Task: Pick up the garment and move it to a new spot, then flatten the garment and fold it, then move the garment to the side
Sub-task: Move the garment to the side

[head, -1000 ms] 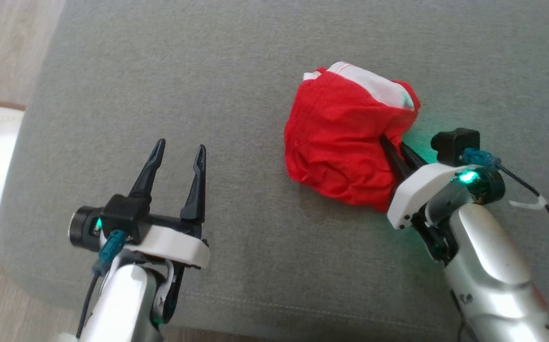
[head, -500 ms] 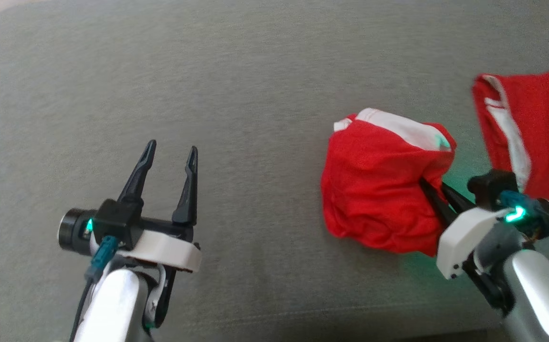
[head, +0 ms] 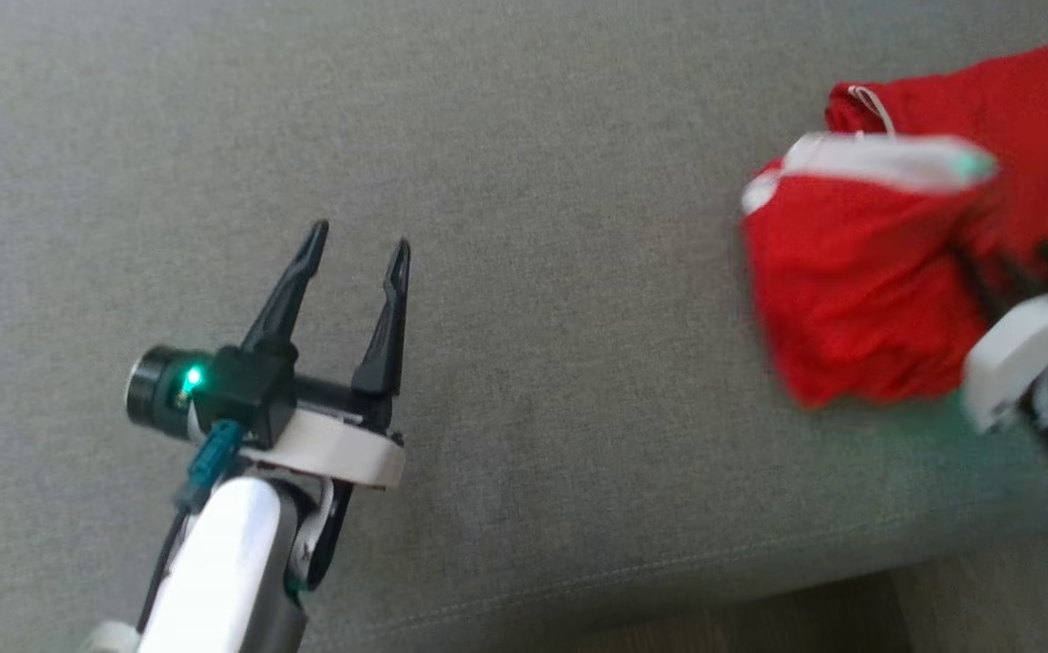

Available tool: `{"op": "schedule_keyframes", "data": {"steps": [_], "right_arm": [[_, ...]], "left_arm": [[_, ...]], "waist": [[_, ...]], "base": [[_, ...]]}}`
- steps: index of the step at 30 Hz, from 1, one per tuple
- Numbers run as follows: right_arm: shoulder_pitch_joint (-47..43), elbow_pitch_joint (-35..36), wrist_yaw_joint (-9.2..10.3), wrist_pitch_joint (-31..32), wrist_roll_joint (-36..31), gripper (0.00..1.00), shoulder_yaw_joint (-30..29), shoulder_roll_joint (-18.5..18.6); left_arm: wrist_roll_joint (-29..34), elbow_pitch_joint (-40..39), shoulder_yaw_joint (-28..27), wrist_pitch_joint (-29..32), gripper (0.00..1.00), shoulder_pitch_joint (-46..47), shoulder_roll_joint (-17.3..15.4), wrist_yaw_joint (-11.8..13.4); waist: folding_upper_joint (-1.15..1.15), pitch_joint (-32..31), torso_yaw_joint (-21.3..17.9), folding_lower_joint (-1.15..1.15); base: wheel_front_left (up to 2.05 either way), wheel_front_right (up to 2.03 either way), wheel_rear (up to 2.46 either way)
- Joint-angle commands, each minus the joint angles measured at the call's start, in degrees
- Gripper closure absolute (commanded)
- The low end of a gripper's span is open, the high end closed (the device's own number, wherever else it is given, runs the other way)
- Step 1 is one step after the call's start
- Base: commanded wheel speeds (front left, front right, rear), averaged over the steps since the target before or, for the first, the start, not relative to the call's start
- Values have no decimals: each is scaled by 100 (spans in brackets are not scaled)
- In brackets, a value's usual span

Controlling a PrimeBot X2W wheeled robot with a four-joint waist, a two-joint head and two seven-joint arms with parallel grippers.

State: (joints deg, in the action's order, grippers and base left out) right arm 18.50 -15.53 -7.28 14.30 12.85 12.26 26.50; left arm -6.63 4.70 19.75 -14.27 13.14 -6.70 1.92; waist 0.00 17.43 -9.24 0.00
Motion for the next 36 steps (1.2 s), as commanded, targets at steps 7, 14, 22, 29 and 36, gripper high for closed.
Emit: {"op": "schedule_keyframes", "data": {"steps": [7, 14, 22, 29, 36], "right_arm": [[898, -393, -21, 6, -462, 100, -514, 600], [1478, -951, -21, -11, -840, 100, -1135, 552], [1807, -1356, -21, -94, -1467, 100, -1935, 300], [1842, -1498, -21, -622, -1946, 0, -2837, -158], [893, -780, -21, -1463, -1916, 0, -3607, -1109]], "left_arm": [[138, -322, -52, 16, 0, 506, -87, -102], [178, -386, 19, 33, 0, 837, -106, -160], [164, -301, 129, -9, 0, 1147, -37, -221], [109, -165, 165, -50, 0, 1236, -2, -247], [0, 11, 70, -70, 0, 933, 1, -146]], "waist": [[0, 462, -103, 0], [0, 914, -87, 0], [0, 1224, 25, 0], [0, 1261, 95, 0], [0, 715, 185, 0]], "base": [[0, 0, 0], [0, 0, 0], [0, 0, 0], [0, 0, 0], [0, 0, 0]]}}
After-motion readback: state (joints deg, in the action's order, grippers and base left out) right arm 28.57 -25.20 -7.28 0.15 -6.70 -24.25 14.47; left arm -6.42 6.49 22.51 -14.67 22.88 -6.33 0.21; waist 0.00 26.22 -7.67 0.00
